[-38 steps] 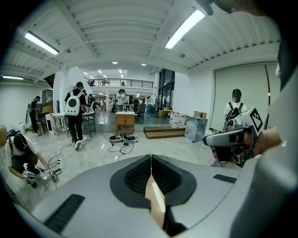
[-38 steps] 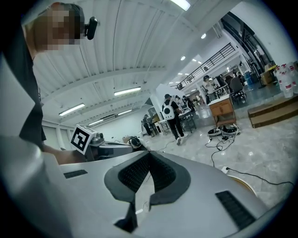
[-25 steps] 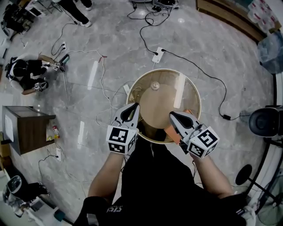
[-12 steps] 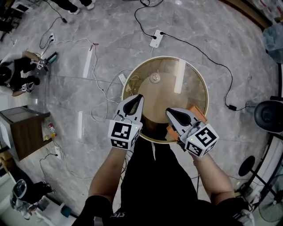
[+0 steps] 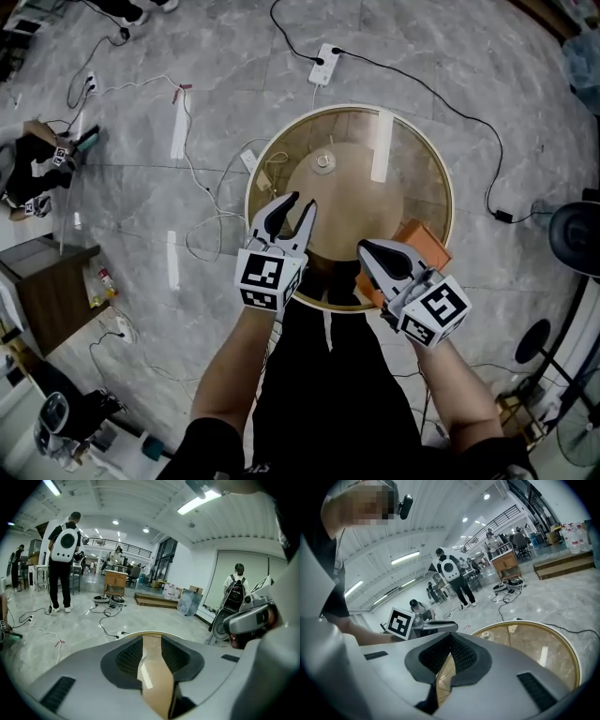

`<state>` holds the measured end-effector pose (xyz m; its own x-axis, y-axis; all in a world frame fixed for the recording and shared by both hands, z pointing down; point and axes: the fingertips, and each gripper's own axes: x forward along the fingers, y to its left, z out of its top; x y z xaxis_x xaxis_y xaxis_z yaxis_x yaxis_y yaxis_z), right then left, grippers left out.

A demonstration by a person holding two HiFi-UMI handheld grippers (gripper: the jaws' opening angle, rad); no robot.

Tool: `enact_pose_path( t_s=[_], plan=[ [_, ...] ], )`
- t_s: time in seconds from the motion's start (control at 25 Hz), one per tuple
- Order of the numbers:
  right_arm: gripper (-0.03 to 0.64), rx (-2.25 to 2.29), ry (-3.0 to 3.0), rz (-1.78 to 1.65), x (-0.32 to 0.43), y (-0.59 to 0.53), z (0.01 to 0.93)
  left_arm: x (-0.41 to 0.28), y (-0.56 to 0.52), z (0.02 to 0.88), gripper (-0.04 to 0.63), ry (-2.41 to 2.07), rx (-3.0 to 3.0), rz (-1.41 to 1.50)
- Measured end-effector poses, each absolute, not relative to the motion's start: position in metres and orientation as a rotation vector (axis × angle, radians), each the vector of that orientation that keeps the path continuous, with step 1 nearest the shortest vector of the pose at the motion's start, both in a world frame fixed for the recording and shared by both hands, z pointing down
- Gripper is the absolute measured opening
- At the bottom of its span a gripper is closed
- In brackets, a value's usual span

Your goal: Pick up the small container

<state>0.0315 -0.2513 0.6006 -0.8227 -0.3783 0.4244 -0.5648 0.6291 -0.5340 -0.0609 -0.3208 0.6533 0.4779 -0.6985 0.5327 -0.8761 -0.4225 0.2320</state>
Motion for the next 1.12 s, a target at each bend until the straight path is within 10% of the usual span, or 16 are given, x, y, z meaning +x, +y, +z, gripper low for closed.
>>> enact_pose_path(
  t_s=[1.12],
  plan=[
    [0.014, 0.846, -2.504, 1.081, 0.045, -0.272, 0.755, -0.031, -0.4, 0.846, 0.37, -1.272, 2.38, 0.598]
  ],
)
